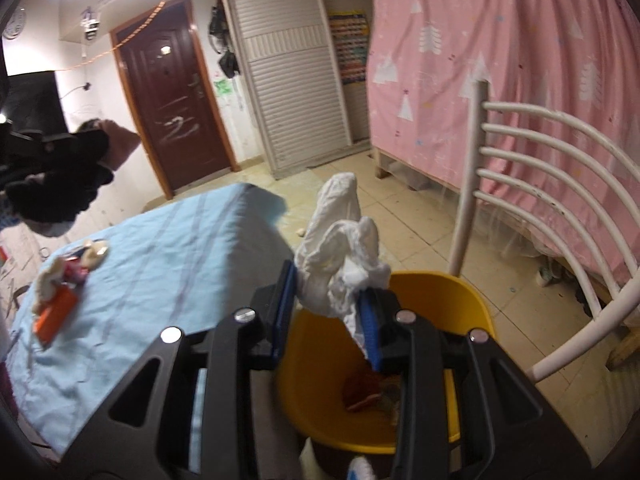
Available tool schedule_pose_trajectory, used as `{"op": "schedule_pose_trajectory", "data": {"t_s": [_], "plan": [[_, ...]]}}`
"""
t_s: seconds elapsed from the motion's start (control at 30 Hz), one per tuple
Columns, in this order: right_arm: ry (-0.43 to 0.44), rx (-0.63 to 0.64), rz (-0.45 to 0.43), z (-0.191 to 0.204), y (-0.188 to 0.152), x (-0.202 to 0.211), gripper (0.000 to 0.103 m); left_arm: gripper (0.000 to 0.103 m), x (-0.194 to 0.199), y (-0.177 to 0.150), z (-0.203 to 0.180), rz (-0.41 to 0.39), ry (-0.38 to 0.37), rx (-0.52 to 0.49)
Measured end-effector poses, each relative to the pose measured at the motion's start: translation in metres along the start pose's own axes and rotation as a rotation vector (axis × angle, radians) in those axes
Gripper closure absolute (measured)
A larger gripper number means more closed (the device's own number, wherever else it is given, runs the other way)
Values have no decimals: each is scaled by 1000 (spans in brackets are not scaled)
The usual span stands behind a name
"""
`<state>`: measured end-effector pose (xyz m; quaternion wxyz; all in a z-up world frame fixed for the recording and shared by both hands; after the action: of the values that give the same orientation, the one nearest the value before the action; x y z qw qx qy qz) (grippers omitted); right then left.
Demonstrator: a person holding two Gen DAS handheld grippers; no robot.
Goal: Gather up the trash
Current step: 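Carry the sock and cloth to the yellow bucket and release both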
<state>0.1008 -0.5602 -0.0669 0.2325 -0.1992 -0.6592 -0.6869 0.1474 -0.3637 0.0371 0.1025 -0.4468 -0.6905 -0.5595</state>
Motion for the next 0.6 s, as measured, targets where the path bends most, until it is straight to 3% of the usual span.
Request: {"op": "schedule_pose_trajectory", "data": {"t_s": [0.2,0.27,0.47,0.53,0.6], "plan": [[-16,-64,14,-24,-16,-16,68,78,-37,-5,-32,51,-20,-24],[-25,-77,11,-28,-19,-16,59,78,-48,-6,-39,64,-24,-30],[-43,-125,-5,-46,-25,-18,44,77,-77,-11,-58,103,-60,-56],[-45,-136,-8,-49,-25,-18,44,72,-84,-13,-64,114,-69,-60],[-51,-145,-12,-53,-26,-16,43,55,-87,-14,-68,116,-72,-65]]}}
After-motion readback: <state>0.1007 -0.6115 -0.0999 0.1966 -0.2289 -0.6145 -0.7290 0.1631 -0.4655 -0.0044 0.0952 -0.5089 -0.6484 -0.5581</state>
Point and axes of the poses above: each gripper's, at about its wrist camera, not at the fingertips, and x roughly against the way its jaws point, z to its left, y to its top, the point moved 4 cm from there along -x, roughly the way its jaws point, and after that the axes turned 9 degrees about x, right-handed, at the moved point
